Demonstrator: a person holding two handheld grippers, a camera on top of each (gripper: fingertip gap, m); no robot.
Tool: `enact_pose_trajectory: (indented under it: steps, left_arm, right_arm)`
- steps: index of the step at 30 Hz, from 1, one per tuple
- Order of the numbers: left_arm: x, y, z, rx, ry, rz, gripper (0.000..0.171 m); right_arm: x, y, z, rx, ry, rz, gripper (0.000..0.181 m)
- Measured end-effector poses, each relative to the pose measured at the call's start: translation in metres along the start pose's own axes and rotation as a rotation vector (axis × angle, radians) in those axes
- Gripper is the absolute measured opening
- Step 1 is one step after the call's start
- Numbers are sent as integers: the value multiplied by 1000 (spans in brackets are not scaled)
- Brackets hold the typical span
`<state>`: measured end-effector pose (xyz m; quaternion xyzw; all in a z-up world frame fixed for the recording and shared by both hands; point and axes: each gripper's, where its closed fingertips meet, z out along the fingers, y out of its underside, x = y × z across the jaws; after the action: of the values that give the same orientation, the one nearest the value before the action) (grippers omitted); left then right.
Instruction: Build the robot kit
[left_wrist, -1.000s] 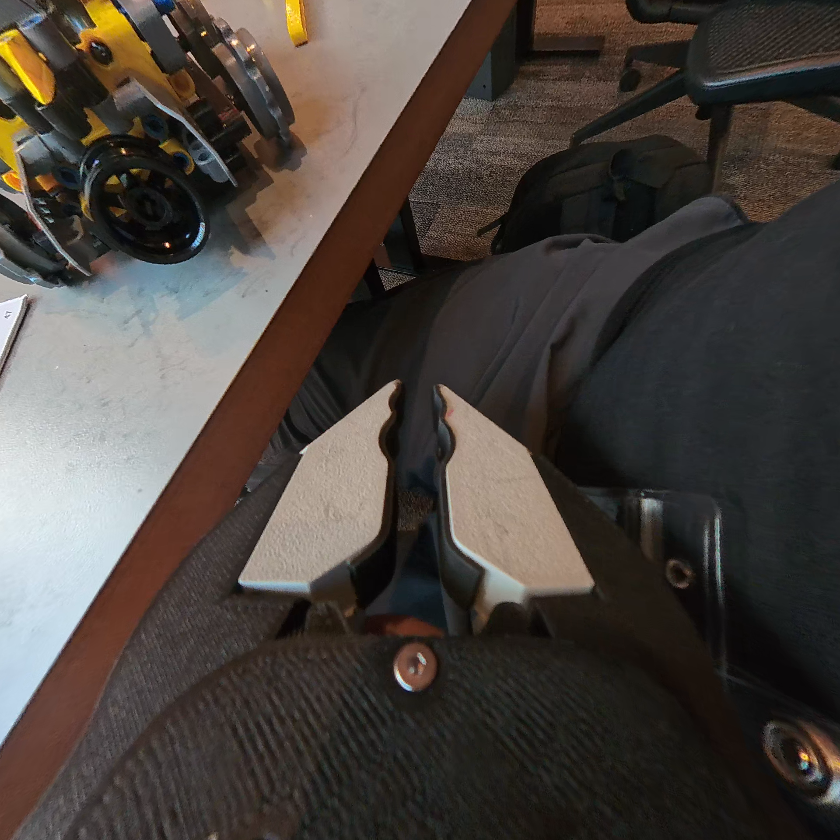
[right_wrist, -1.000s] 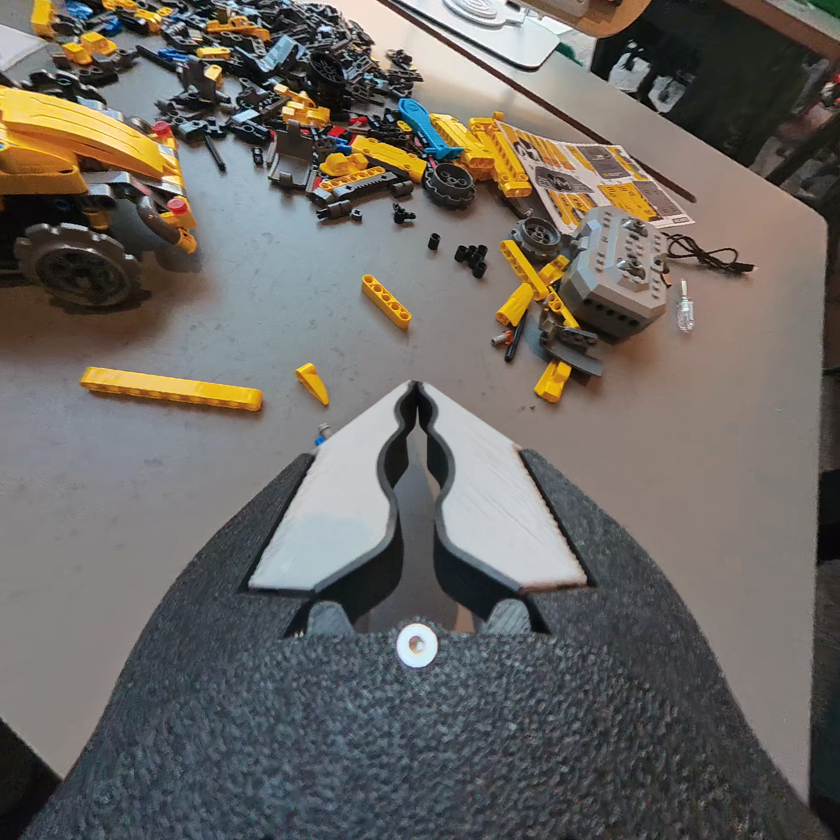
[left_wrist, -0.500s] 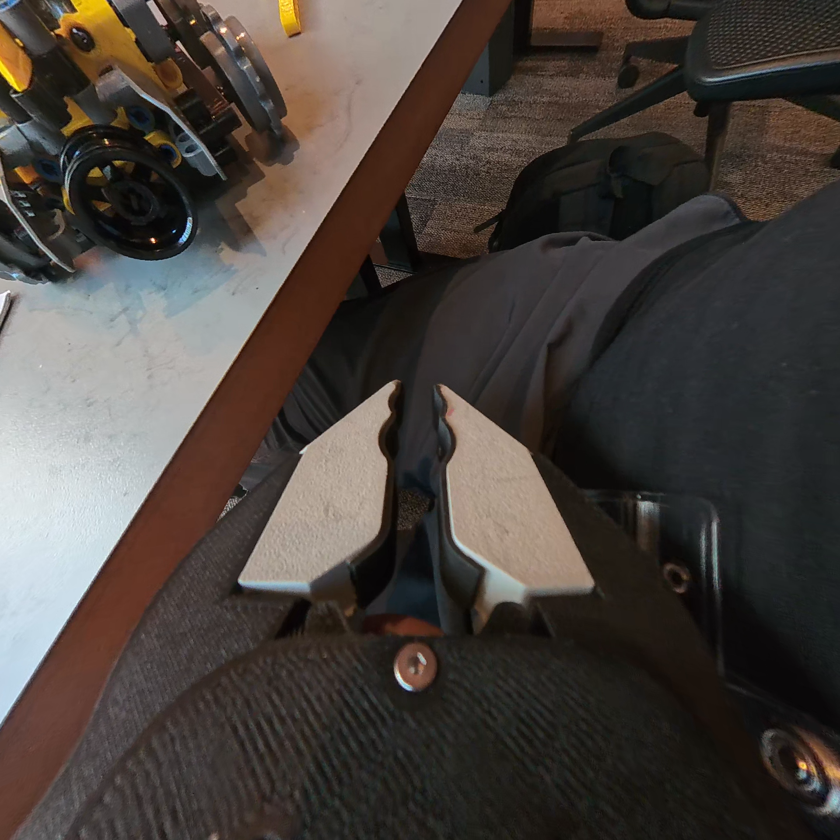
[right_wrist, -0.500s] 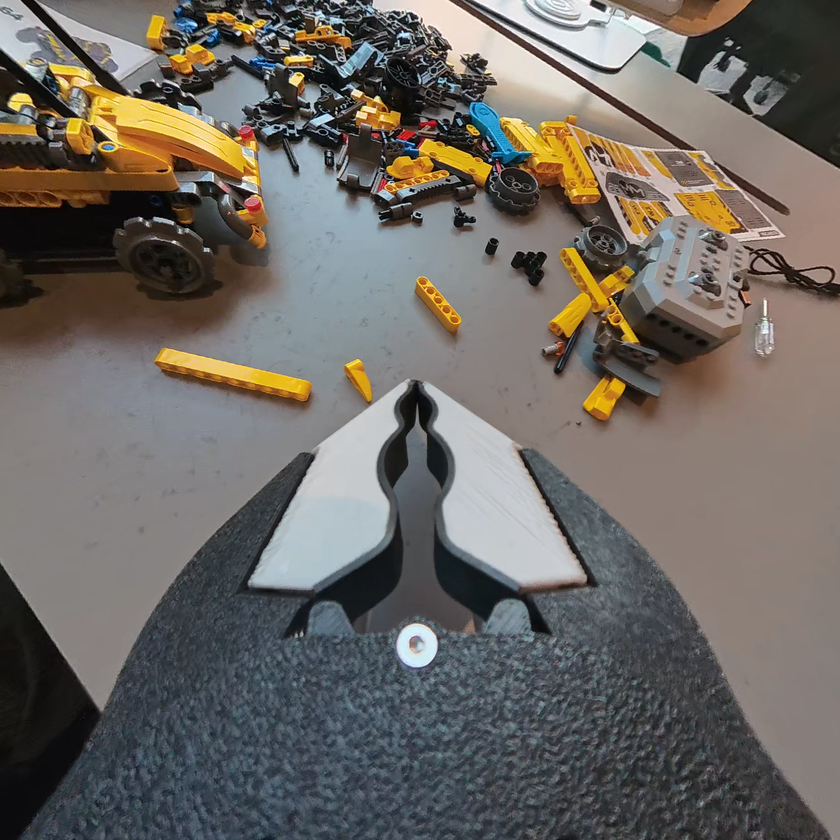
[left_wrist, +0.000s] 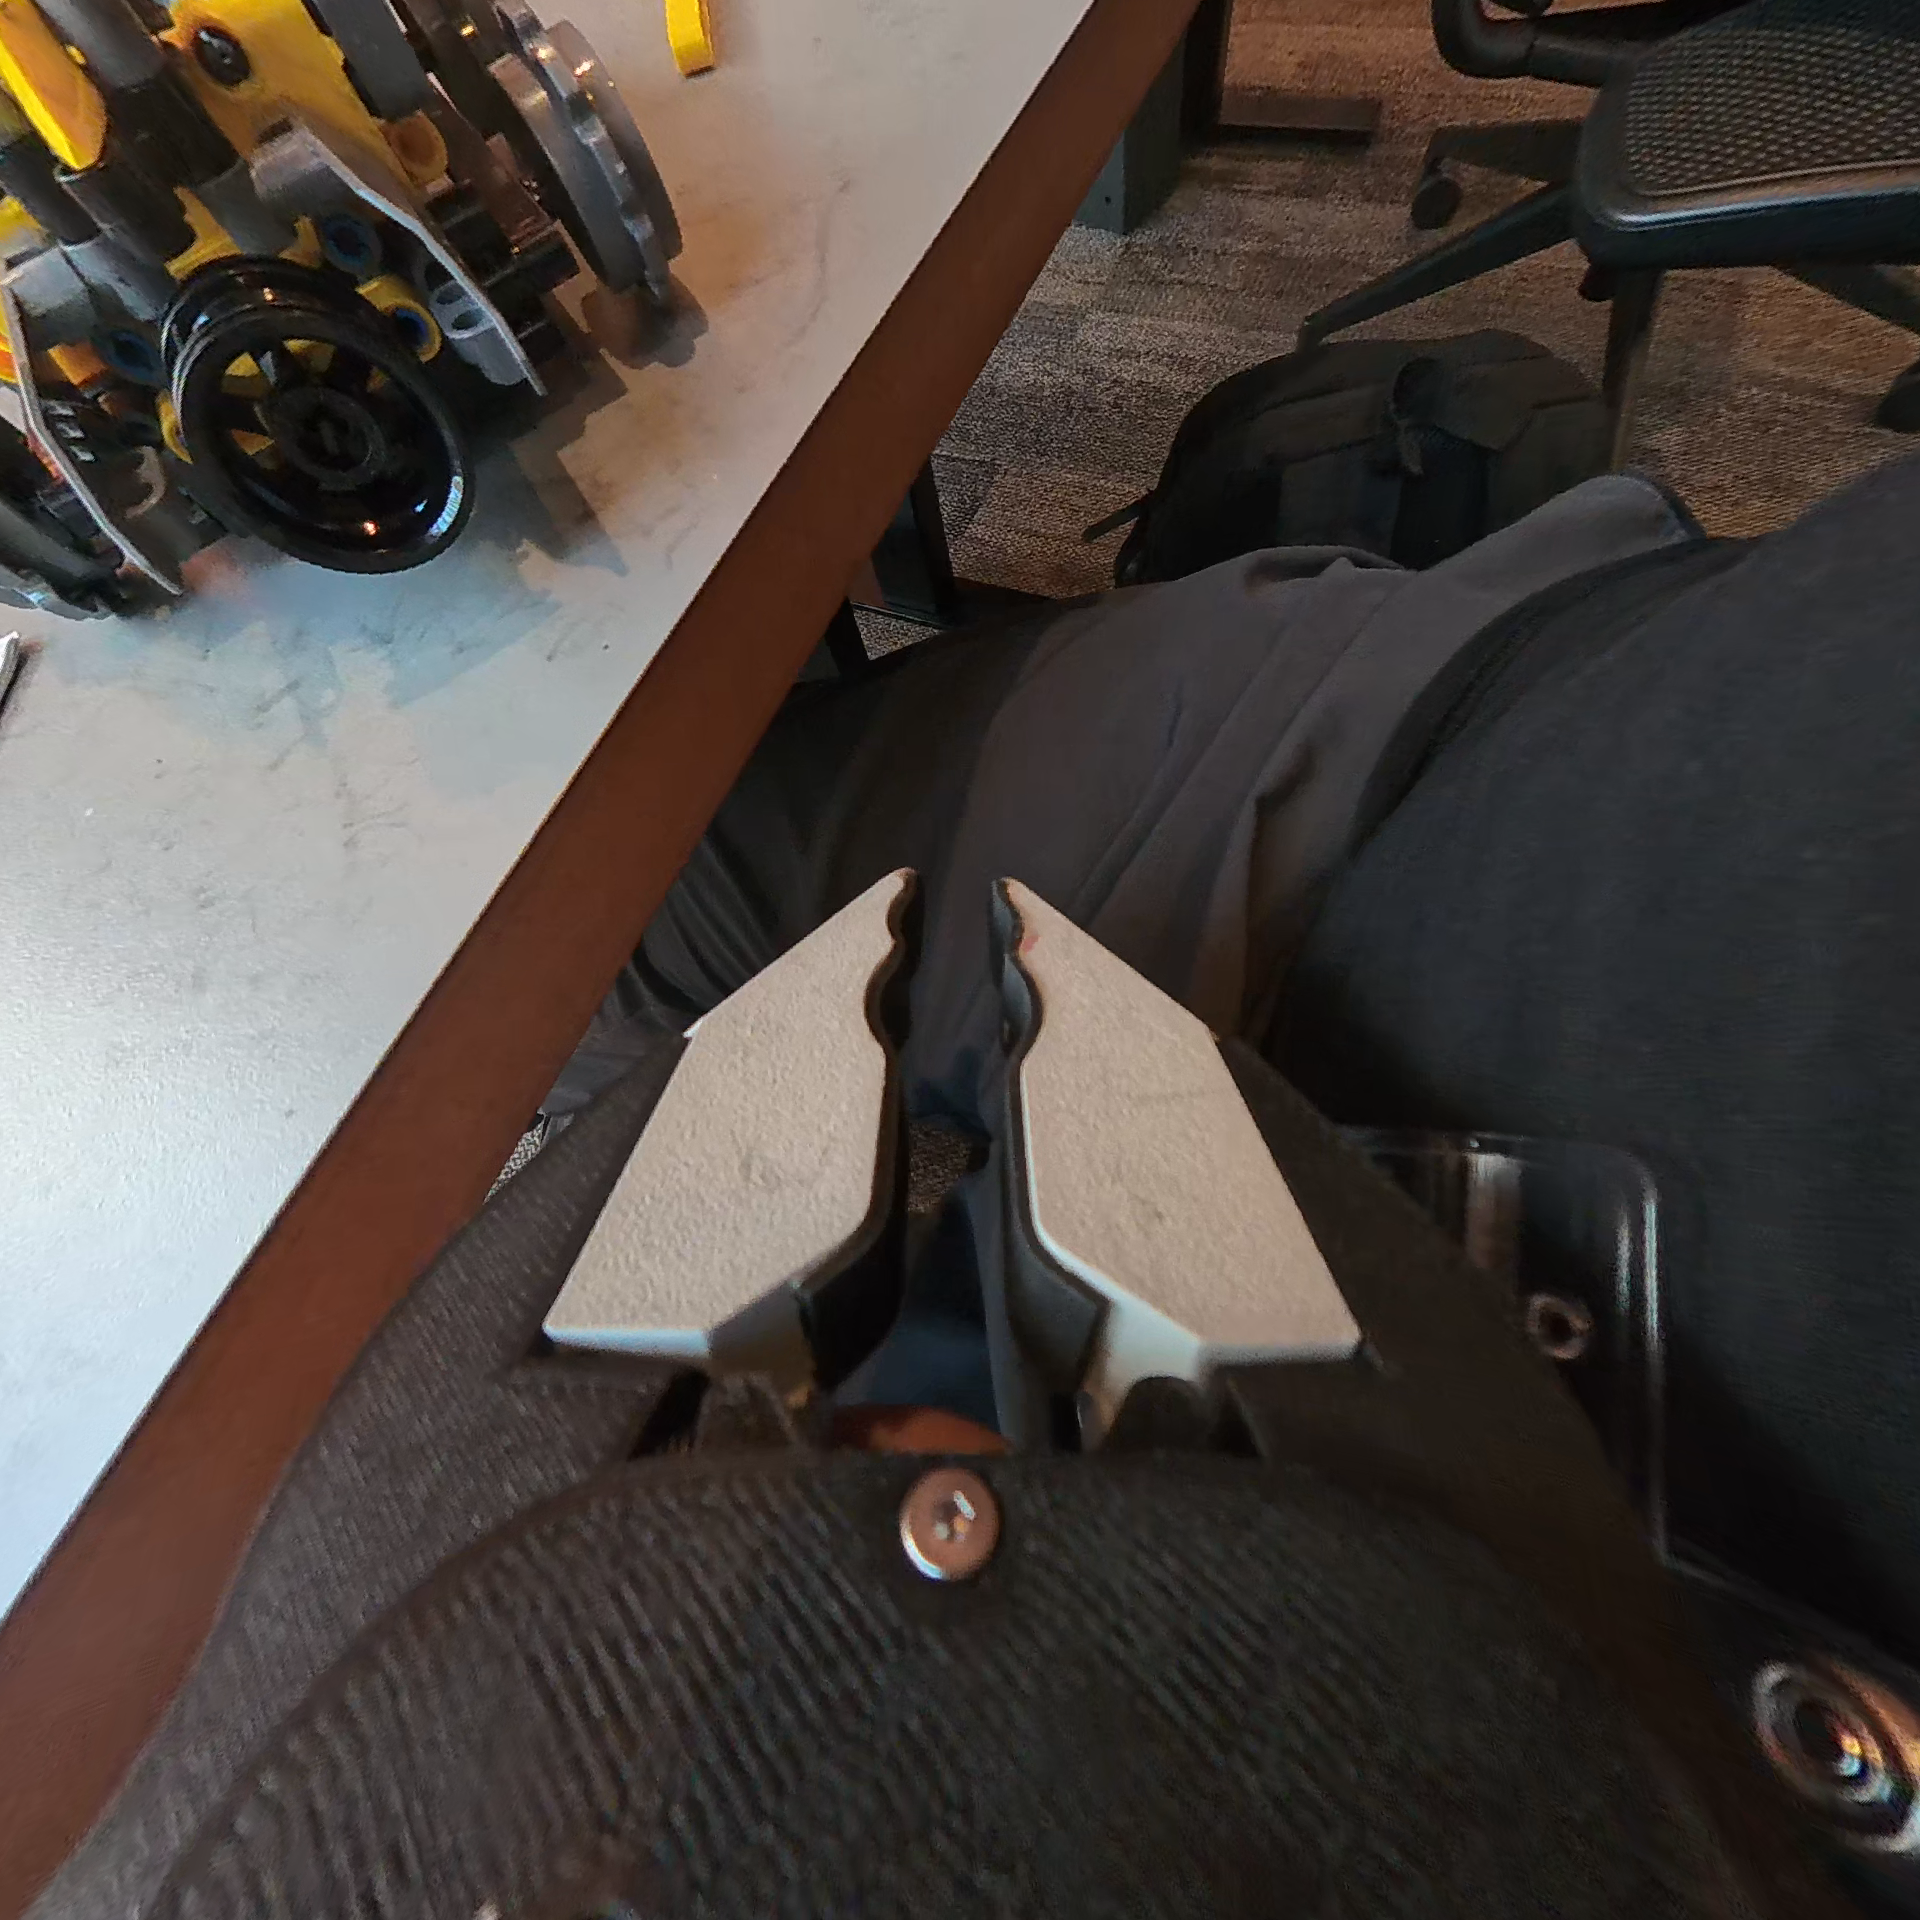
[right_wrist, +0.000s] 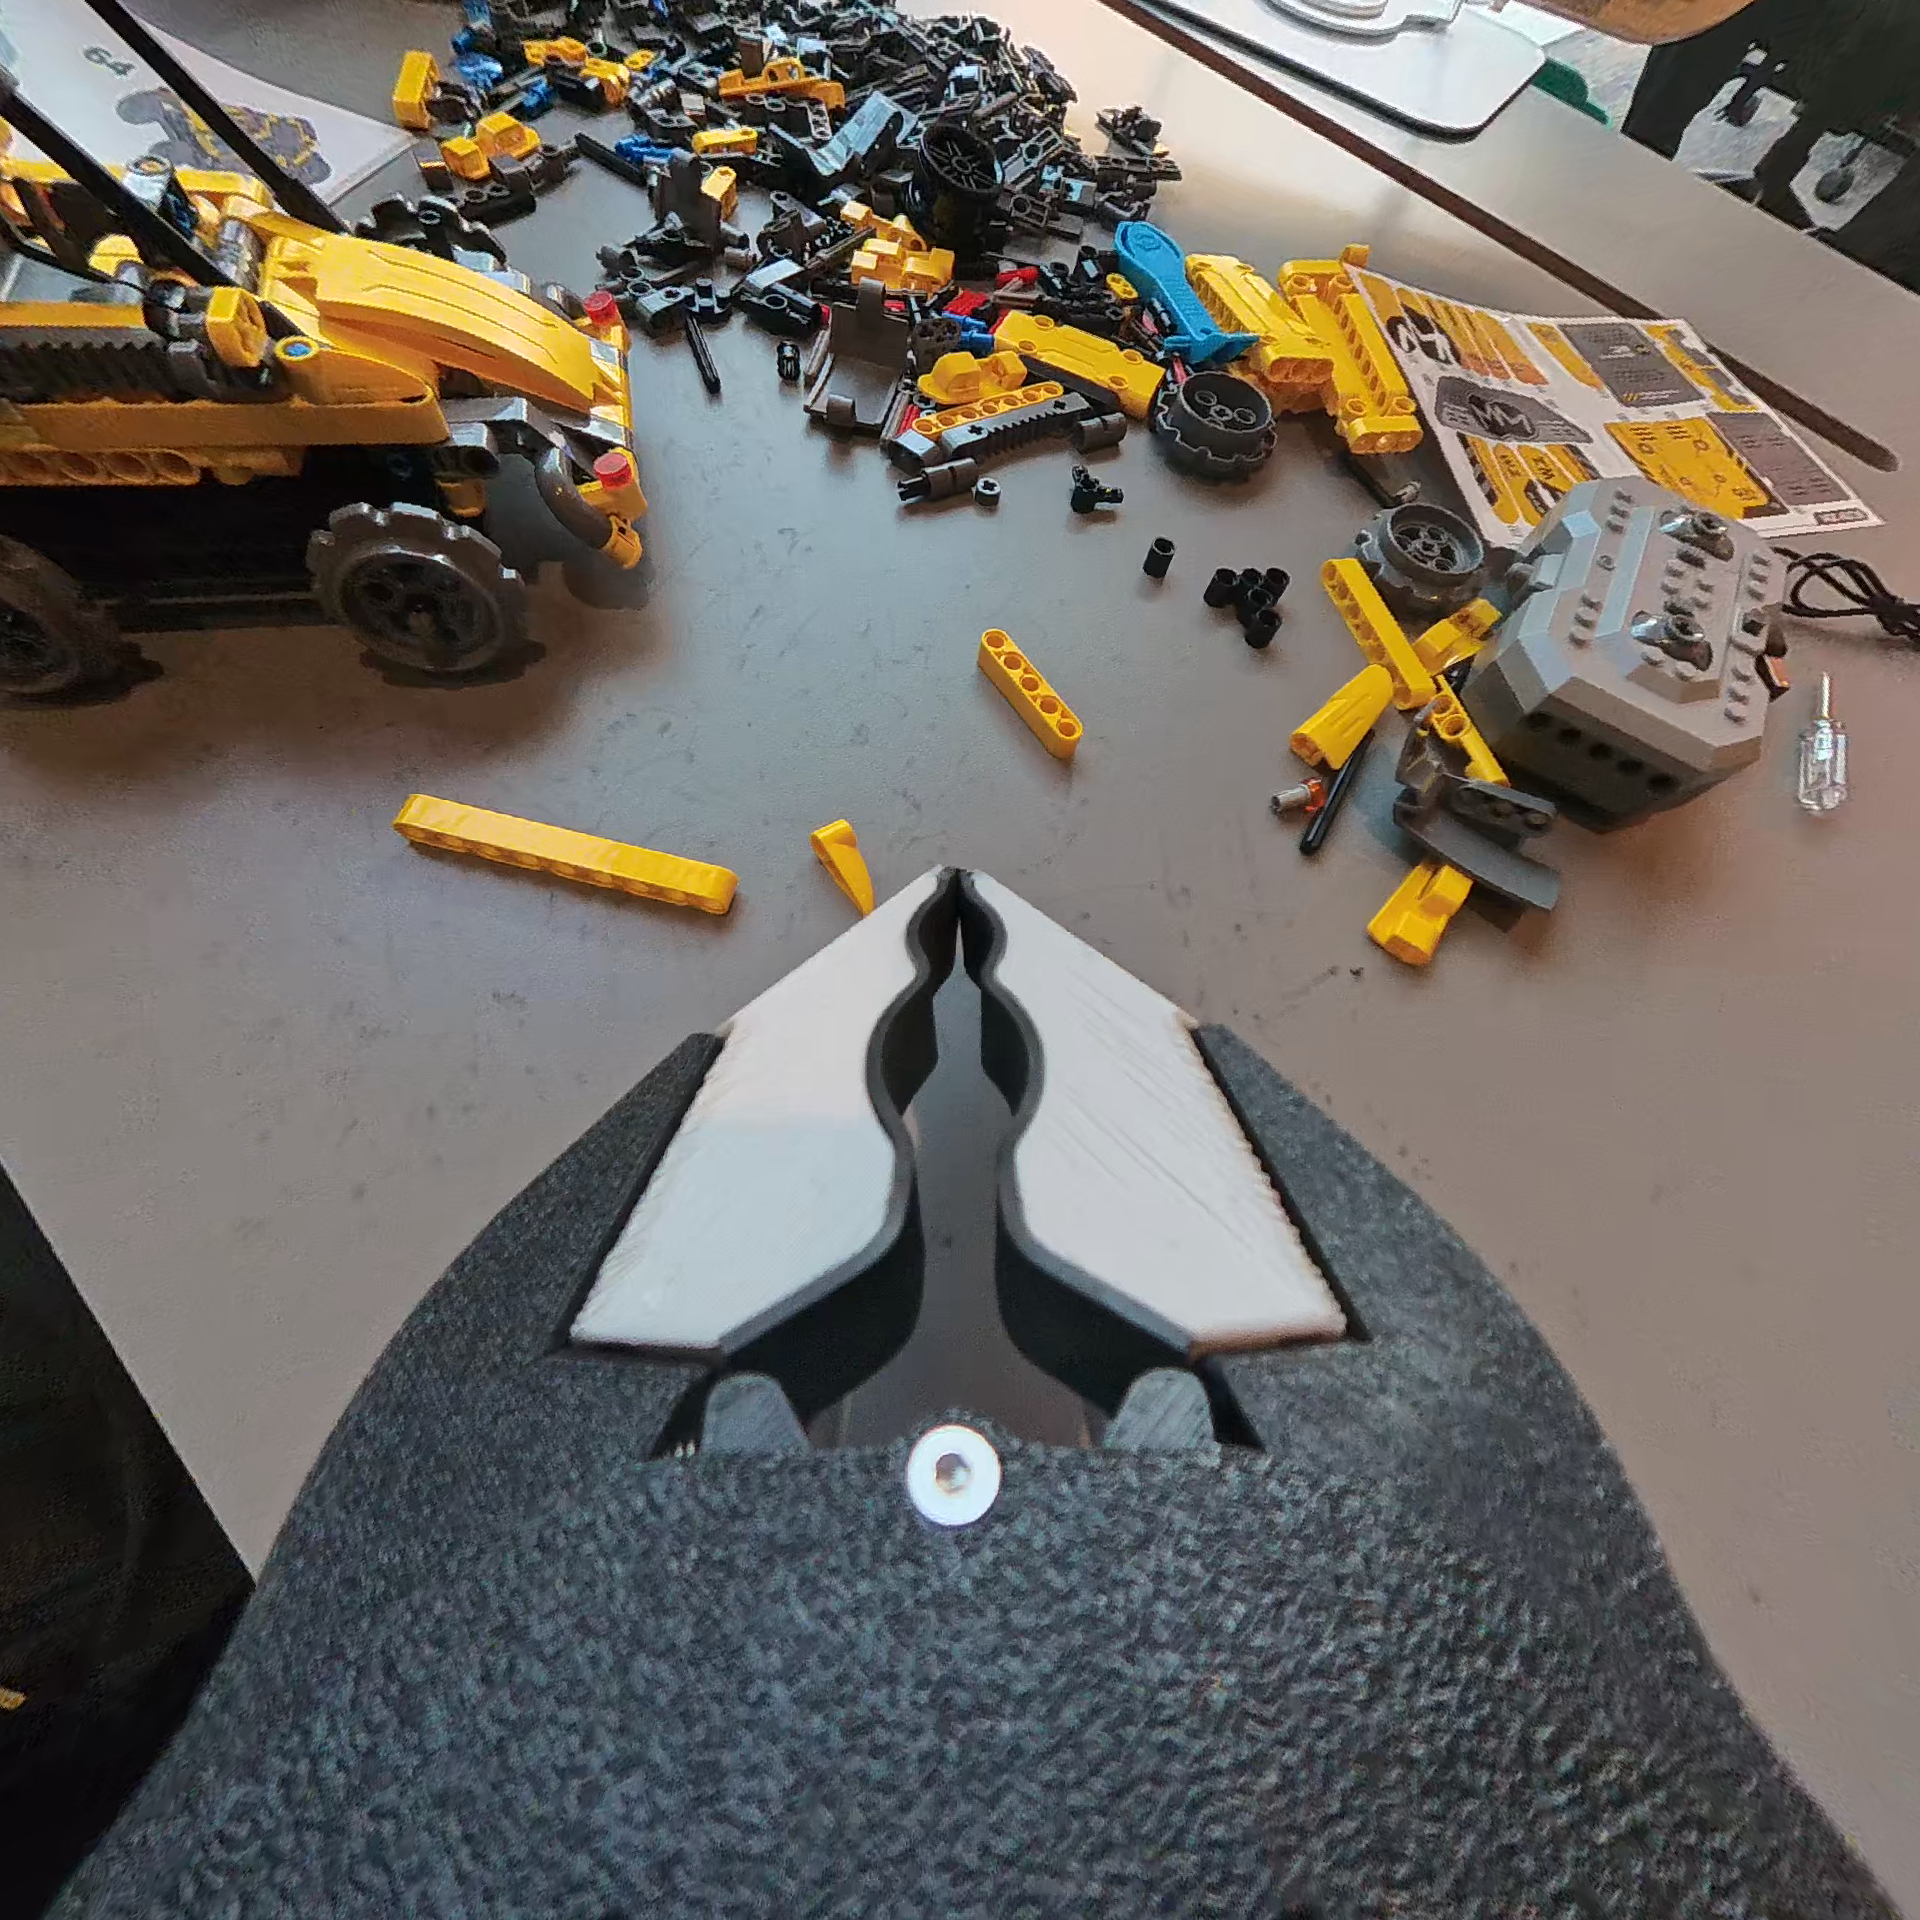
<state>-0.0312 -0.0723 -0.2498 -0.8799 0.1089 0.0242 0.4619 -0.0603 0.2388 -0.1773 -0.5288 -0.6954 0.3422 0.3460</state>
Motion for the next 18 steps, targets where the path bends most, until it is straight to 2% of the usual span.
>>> enact_pose_trajectory:
  steps: [5,12,18]
  left_arm:
    - [0,1,0,-3,1,5,9]
    - [1,1,1,-6,3,6,9]
    - [1,2,1,-9,3,6,9]
  right_arm:
    - [-4,-2,-2,18,-31,6,0]
    - [-4,-15,-14,130,-79,61,0]
    - [-8,-9,-8,71,-78,27,0]
